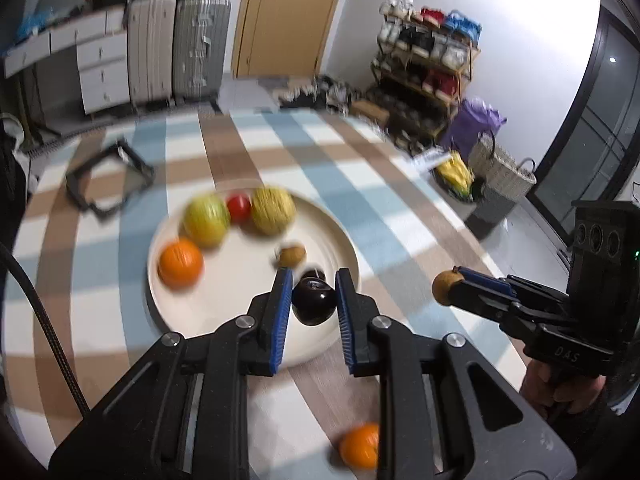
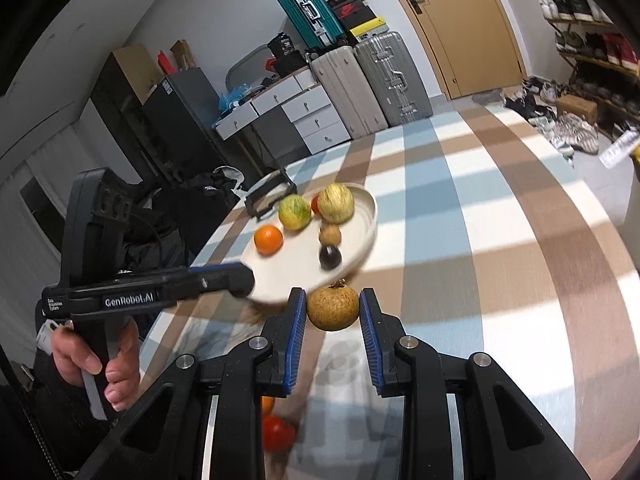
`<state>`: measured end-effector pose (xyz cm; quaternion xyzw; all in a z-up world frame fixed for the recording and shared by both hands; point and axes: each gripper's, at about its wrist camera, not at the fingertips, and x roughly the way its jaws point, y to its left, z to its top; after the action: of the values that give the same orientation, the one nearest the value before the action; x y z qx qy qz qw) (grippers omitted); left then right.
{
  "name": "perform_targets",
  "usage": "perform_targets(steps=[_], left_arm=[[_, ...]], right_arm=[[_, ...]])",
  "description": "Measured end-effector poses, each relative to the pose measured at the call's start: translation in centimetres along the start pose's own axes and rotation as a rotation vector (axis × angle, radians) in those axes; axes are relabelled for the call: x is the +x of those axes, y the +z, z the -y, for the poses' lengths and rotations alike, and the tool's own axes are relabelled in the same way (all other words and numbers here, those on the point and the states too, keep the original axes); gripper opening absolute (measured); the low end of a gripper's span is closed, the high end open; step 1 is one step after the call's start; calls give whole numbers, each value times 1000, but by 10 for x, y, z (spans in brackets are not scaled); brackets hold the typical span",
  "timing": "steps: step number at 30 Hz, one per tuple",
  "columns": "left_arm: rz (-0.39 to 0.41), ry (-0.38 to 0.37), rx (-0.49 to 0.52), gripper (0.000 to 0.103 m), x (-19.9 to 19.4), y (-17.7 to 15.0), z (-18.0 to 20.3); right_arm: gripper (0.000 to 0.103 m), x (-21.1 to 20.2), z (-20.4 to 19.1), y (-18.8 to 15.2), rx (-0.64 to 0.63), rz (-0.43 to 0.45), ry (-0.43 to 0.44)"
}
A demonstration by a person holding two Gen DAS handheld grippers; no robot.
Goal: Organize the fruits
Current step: 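Carry the plum and kiwi onto the plate and open both grippers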
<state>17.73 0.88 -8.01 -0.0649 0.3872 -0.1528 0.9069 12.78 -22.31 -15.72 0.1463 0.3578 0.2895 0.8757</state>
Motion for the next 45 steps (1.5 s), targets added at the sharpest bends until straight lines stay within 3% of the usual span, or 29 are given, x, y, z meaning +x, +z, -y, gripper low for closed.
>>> perform_targets(steps=[3, 9, 15, 24, 37, 40, 42, 44, 45], left_arm=[[24, 43, -15, 19, 9, 14, -11], [-18, 35, -77, 19, 50, 30, -35], [-34, 48, -51, 19, 83, 36, -39], [-63, 40, -48, 19, 109, 40, -46], [-75, 45, -20, 19, 123, 39, -45], [-69, 48, -10, 27, 117, 41, -41], [-45, 39, -1, 43, 105, 42, -37], [-10, 50, 0, 52, 89, 42, -32], [6, 53, 0, 58, 81, 43, -30]], right_arm=[[28, 10, -6, 20, -33, 7, 1], [28, 41, -10, 62, -80, 4, -10], [28, 82, -1, 86, -83, -38, -16], [28, 130, 14, 86, -90, -116, -44], [28, 161, 20, 80, -112, -178, -77], [30, 162, 20, 81, -104, -181, -78], [33, 157, 19, 82, -97, -168, -73], [47, 144, 17, 84, -86, -136, -57], [50, 137, 15, 85, -84, -117, -60]])
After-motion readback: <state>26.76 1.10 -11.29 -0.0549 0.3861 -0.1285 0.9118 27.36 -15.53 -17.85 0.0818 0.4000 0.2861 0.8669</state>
